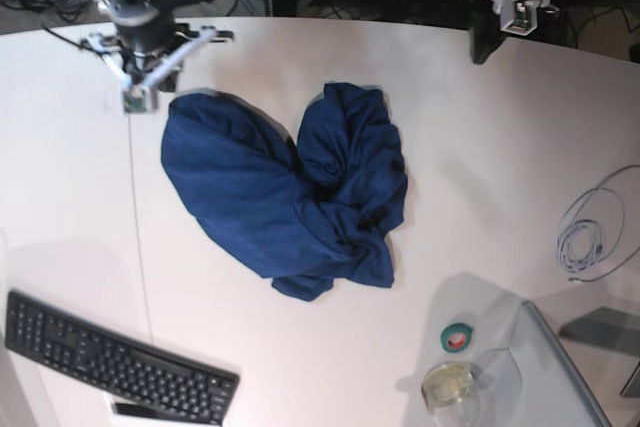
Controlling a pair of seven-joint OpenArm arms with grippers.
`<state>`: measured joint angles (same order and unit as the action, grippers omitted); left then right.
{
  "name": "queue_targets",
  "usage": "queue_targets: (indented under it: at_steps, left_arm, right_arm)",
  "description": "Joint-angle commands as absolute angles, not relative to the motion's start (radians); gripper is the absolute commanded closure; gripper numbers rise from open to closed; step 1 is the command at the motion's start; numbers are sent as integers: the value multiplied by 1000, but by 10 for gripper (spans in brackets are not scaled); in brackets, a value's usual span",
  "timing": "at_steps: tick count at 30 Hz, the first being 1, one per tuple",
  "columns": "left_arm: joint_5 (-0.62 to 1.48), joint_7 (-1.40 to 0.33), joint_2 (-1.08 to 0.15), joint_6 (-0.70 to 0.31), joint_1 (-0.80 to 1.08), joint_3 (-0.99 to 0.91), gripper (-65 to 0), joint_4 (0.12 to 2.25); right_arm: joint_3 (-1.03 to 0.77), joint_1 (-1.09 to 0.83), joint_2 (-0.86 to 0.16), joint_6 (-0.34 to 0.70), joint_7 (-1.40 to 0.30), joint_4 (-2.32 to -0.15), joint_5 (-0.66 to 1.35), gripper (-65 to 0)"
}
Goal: Layout the t-shirt on the table in an organized manner, then fold the t-shirt properly
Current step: 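Lower the right gripper onto the blue t-shirt and grasp its edge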
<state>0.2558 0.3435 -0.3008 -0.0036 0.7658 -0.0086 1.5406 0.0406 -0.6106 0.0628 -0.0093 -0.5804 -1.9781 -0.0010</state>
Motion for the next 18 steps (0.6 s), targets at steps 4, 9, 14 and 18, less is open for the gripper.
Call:
queue_targets:
  at_steps: [4, 9, 14, 18]
  left_arm:
    - [257, 202, -243, 5, 713, -16, 0, 1618]
    - [257, -1, -183, 5, 645, -18, 0, 1707]
    - [259, -90, -177, 5, 584, -18, 0, 1742]
    - [259, -122, -179, 5, 558, -48, 0, 1750]
  right_arm:
    - [194, -493, -16, -5, -631, -1991, -4, -11]
    - [351, -357, -58, -7, -783, -1991, -4, -152]
    - [395, -282, -51, -7, -825, -1992, 2, -408]
    - [421, -236, -45, -7, -812, -1989, 2, -404]
